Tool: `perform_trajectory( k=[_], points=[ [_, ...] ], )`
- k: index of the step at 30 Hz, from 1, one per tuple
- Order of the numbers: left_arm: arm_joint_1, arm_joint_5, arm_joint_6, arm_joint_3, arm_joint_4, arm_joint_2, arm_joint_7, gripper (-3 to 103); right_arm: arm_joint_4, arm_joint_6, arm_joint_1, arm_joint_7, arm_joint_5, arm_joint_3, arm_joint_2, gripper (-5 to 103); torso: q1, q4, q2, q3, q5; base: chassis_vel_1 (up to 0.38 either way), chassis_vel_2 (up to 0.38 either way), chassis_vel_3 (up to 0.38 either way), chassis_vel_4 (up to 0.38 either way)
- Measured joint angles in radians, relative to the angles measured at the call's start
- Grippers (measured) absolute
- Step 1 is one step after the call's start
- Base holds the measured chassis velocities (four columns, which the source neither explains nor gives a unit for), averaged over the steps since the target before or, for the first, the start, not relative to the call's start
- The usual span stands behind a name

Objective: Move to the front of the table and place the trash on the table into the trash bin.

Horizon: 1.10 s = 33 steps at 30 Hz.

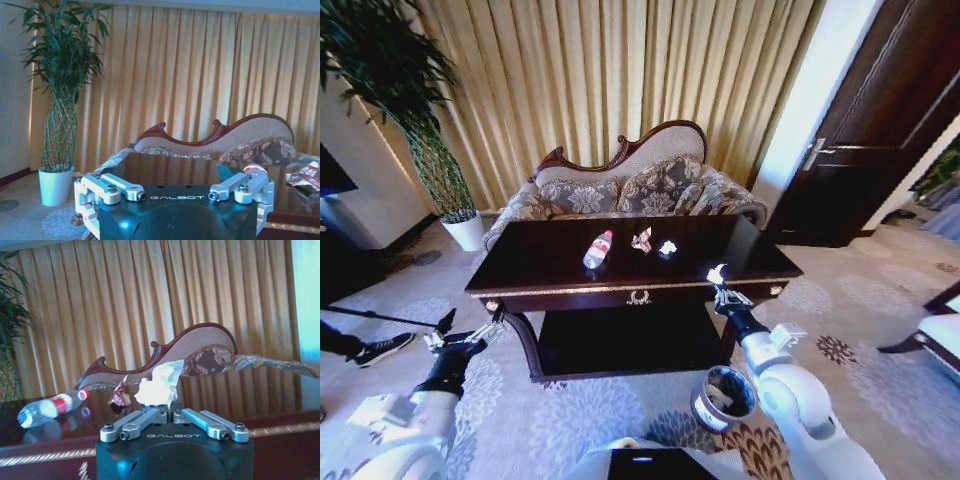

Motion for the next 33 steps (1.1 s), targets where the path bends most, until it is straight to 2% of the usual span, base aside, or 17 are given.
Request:
perform_trajectory(
  k=[3,8,13,14,17,18,21,24,27,30,32,33],
  points=[
    [-0.001,0.0,-0.001,0.0,0.0,-0.001,0.0,100,-0.027,0.0,-0.002,-0.026,-0.008,0.003,0.006,1,-0.001,-0.0002,0.001,0.0,-0.0001,0.13,-0.098,-0.127,0.158],
    [-0.006,-0.004,-0.001,0.001,0.0,-0.002,0.0,100,-0.191,0.001,0.028,-0.044,-0.056,0.001,0.017,1,0.0,-0.0003,0.0,0.0,-0.0001,0.011,-0.023,-0.039,0.018],
    [-0.01,-0.008,-0.001,0.001,0.0,-0.004,0.001,100,-0.604,0.026,0.138,-0.044,-0.122,-0.007,0.025,1,0.002,0.0002,-0.001,0.001,0.0005,-0.02,0.025,0.032,-0.026],
    [-0.01,-0.008,-0.001,0.001,0.0,-0.004,0.001,100,-0.604,0.026,0.138,-0.044,-0.122,-0.007,0.025,1,0.002,0.0002,-0.001,0.001,0.0005,-0.038,0.075,0.044,-0.03],
    [-0.01,-0.009,-0.002,0.001,0.0,-0.007,0.001,100,-0.859,0.063,0.212,-0.044,-0.162,-0.012,0.028,1,0.001,0.0,-0.001,0.001,0.0003,0.0,0.0,0.0,0.0],
    [-0.01,-0.009,-0.002,0.001,0.0,-0.007,0.001,100,-0.859,0.063,0.212,-0.044,-0.162,-0.012,0.028,1,0.001,0.0,-0.001,0.001,0.0003,0.0,0.0,0.0,0.0],
    [-0.012,-0.009,-0.002,0.005,0.0,-0.01,0.001,100,-1.029,0.081,0.273,-0.043,-0.187,-0.014,0.037,1,0.0,-0.0002,0.0,0.0,0.0,0.0,0.0,0.0,0.0],
    [-0.012,-0.009,-0.002,0.005,0.0,-0.011,0.001,100,-1.094,0.089,0.302,-0.041,-0.206,-0.014,0.045,1,0.0,-0.0002,0.0,0.0,0.0001,0.0,0.0,0.0,0.0],
    [-0.011,-0.01,-0.004,0.002,0.0,-0.011,0.001,100,-1.235,0.104,0.375,-0.013,-0.247,-0.016,0.063,1,0.0,0.0,0.0,0.0,0.0,0.0,0.0,0.0,0.0],
    [-0.011,-0.011,-0.005,0.001,0.0,-0.014,0.001,100,-1.275,0.104,0.399,0.002,-0.293,-0.017,0.075,-2,0.001,0.0001,0.0,0.0,0.0,0.0,0.0,0.0,0.0],
    [-0.01,-0.016,-0.005,0.003,0.0,-0.016,0.001,100,-1.309,0.104,0.416,0.011,-0.361,-0.015,0.084,9,0.001,0.0002,0.0,0.0,0.0001,0.0,0.0,0.0,0.0],
    [-0.01,-0.016,-0.005,0.003,0.0,-0.016,0.001,100,-1.309,0.104,0.416,0.011,-0.361,-0.015,0.084,9,0.001,0.0002,0.0,0.0,0.0001,0.0,0.0,0.0,0.0]
  ],
)
